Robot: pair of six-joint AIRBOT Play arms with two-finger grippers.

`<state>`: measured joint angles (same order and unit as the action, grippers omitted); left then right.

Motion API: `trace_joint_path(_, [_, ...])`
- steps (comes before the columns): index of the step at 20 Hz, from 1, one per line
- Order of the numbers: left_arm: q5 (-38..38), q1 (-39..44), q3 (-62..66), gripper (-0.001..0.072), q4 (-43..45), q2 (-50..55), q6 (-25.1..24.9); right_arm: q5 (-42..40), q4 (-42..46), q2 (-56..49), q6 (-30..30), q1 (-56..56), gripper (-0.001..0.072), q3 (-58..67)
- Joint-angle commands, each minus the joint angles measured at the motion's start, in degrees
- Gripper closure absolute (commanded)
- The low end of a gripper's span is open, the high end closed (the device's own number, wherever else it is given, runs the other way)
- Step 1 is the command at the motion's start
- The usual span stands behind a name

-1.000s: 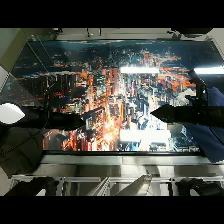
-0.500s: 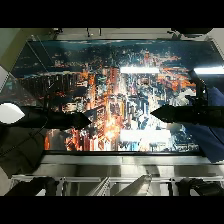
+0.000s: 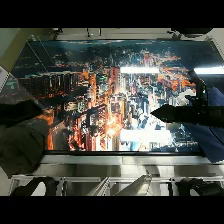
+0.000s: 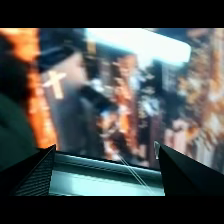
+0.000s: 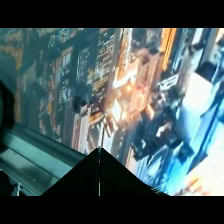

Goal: Fold the shirts.

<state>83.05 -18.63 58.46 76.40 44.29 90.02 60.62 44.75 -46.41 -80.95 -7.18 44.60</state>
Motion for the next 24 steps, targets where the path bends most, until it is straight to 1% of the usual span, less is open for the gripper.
trace_joint_path(1, [-1.77,-18.18,-1.68,-0.0008,9.99,-4.74,2.32,0.02,-0.02,-0.04,-0.02,-0.07,0.0699,-0.02])
trace_joint_path(3, [-4.79,-25.18,-7.72,-0.0008,4.13,-5.55,2.49,0.02,0.0,-0.04,-0.02,-0.09,0.0699,-0.02])
trace_joint_path(4, [-6.23,-27.15,-10.4,-0.0008,2.91,-4.74,2.08,0.02,-0.02,-0.09,-0.02,-0.11,0.0699,-0.02])
trace_joint_path(8, [-13.07,-32.65,-18.64,-0.0008,3.61,1.84,-1.05,-0.04,0.0,-0.09,-0.02,-0.11,0.0699,-0.02])
trace_joint_path(11, [-16.9,-35.63,-22.01,-0.0008,3.58,8.83,-3.65,-0.74,-0.02,-0.09,-0.02,-0.09,0.0699,-0.02])
trace_joint_path(14, [-20.35,-36.44,-22.1,-0.0008,3.58,15.54,-6.38,-0.63,-0.02,-0.09,-0.02,-0.09,0.0699,-0.02])
trace_joint_path(16, [-22.69,-36.24,-22.1,0.0003,3.54,19.34,-6.64,-0.63,0.0,-0.09,-0.02,-0.09,0.0699,-0.02])
trace_joint_path(17, [-23.3,-36.15,-22.1,0.0139,3.54,21.14,-6.64,-0.63,-0.02,-0.09,-0.02,-0.09,0.0698,-0.02])
trace_joint_path(18, [-23.1,-36.15,-21.81,0.0412,3.54,22.64,-6.67,-0.63,-0.02,-0.09,-0.02,-0.09,0.0699,-0.02])
trace_joint_path(19, [-21.79,-36.13,-20.5,0.0712,2.93,23.87,-6.88,-0.63,-0.02,-0.09,-0.02,-0.09,0.0699,-0.02])
trace_joint_path(20, [-19.8,-35.56,-18.23,0.0696,1.2,24.61,-7.67,-0.63,-0.02,-0.09,-0.02,-0.09,0.0699,-0.02])
trace_joint_path(22, [-13.55,-32.83,-11.61,0.0697,-5.2,24.2,-10.73,-0.61,-0.02,-0.09,-0.02,-0.11,0.0699,-0.02])
trace_joint_path(24, [-9.05,-28.04,-4.98,0.0697,-12.28,21.2,-11.8,-0.66,0.0,-0.09,-0.02,-0.09,0.0699,-0.02])
